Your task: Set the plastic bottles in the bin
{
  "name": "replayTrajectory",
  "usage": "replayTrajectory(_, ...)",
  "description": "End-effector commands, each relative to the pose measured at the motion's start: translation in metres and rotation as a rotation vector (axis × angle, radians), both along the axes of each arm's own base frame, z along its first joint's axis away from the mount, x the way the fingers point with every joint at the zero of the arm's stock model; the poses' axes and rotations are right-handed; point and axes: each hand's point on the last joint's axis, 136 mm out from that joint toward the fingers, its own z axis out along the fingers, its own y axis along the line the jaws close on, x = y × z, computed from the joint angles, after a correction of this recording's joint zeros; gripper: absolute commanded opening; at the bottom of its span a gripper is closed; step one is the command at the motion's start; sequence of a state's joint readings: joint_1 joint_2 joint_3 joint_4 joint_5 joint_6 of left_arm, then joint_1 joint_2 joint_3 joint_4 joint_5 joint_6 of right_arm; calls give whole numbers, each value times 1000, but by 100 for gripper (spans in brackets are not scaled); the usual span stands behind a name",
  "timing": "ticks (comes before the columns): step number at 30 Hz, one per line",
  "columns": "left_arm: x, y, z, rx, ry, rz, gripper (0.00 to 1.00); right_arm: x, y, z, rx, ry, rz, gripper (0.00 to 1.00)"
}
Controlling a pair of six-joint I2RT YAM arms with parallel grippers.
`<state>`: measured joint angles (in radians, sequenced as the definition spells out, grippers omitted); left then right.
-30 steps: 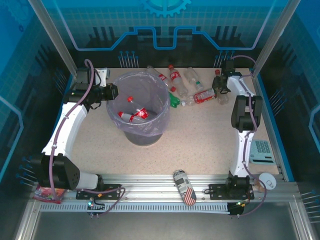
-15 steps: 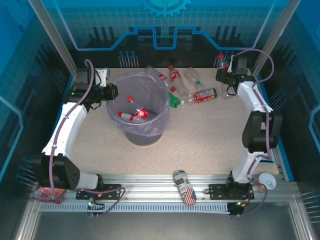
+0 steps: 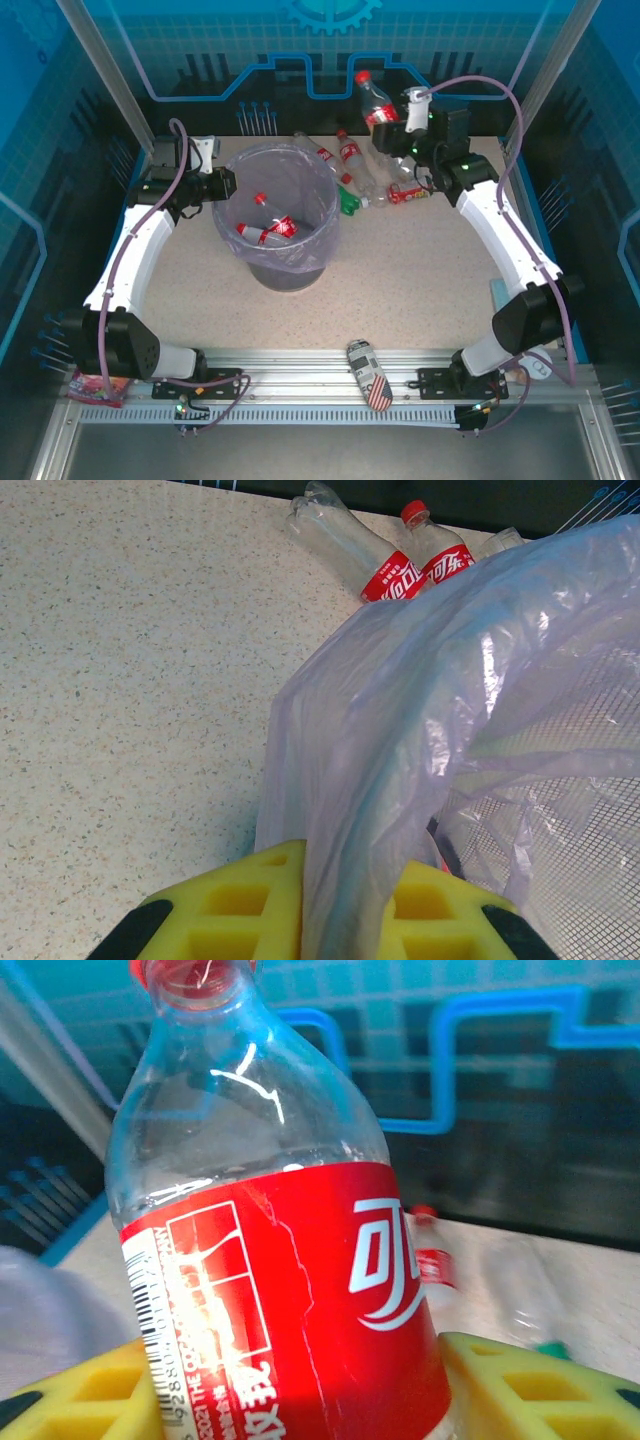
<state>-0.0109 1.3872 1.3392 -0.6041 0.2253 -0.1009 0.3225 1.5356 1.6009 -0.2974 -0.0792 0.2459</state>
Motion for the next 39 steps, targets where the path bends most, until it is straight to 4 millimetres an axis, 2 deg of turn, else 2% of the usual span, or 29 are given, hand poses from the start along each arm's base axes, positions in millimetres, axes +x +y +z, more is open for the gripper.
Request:
replayTrajectory(1,-31,-17,-62,29,228,-89,12,-32,39,49,27,-115,149,57)
replayTrajectory(5,-31,-17,-62,28,231,-91,13,-55,72,71,37,-170,240,57)
replayTrajectory(8,-31,-17,-63,28,232,-89,12,-67,97,80,75,-186,317,57)
replayTrajectory(16,-31,-17,-62,27,229,-89,13,-80,163,73,96,-148,495,57)
replayTrajectory(23,-31,-18,-62,26,229,-90,12,-80,204,49,83,-79,587,56)
replayTrajectory(30,-32,-18,-61,26,228,-91,12,-74,241,15,67,7,649,56)
replayTrajectory(35,-31,-17,-62,31,229,-89,12,-69,251,-16,53,66,647,56)
replayTrajectory(39,-32,-17,-63,32,230,-91,12,-65,252,-41,14,97,632,56)
